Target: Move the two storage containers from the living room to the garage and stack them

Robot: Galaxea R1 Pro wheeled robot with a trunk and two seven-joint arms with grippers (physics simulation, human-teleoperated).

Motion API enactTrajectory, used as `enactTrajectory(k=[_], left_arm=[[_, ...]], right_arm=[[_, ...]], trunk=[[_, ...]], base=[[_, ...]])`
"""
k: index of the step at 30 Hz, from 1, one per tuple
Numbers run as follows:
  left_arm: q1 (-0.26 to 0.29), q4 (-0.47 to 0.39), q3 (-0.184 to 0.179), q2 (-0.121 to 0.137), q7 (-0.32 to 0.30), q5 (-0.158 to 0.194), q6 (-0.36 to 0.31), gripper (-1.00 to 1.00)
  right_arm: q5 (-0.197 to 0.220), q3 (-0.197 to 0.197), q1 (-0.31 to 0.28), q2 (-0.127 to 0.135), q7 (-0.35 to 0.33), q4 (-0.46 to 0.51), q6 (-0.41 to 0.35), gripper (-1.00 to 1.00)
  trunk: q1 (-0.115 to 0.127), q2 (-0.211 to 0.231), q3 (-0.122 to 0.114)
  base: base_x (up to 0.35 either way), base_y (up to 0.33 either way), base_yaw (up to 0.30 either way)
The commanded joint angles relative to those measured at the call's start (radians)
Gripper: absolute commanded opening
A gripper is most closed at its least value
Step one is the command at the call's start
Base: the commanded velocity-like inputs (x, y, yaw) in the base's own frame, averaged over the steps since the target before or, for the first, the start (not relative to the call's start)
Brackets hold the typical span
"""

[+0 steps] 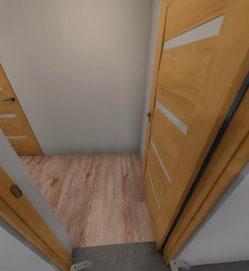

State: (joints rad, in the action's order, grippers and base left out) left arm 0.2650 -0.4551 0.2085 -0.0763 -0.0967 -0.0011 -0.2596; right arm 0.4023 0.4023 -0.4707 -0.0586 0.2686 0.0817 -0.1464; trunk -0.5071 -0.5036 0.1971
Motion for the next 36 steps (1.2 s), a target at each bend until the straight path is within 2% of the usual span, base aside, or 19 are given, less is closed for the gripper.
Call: enactTrajectory(k=[1, 9, 21, 31, 36], left_arm=[[0.000, -0.002, 0.008, -0.001, -0.006, 0.000, -0.007, 1.00], [0.001, -0.002, 0.008, -0.001, -0.005, 0.000, -0.007, 1.00], [0.001, -0.002, 0.008, -0.001, -0.005, 0.000, -0.007, 1.00], [0.001, -0.002, 0.008, -0.001, -0.006, 0.000, -0.007, 1.00], [0.001, -0.002, 0.008, -0.001, -0.006, 0.000, -0.007, 1.00]], right_arm=[[0.007, 0.009, 0.000, 0.000, 0.006, 0.003, -0.007, 1.00], [0.007, 0.009, 0.000, 0.000, 0.005, 0.003, -0.007, 1.00], [0.007, 0.009, 0.000, 0.001, 0.006, 0.003, -0.007, 1.00], [0.007, 0.009, 0.000, 0.001, 0.006, 0.003, -0.007, 1.00], [0.007, 0.009, 0.000, 0.001, 0.006, 0.003, -0.007, 1.00]], trunk=[[0.000, -0.001, 0.002], [0.000, -0.001, 0.002], [0.000, -0.001, 0.002], [0.000, -0.001, 0.002], [0.000, -0.001, 0.002]], base=[[0.019, -0.014, 0.108], [0.036, -0.004, 0.030], [0.304, 0.008, 0.001], [0.329, 0.102, 0.000], [0.117, 0.061, 0.000]])
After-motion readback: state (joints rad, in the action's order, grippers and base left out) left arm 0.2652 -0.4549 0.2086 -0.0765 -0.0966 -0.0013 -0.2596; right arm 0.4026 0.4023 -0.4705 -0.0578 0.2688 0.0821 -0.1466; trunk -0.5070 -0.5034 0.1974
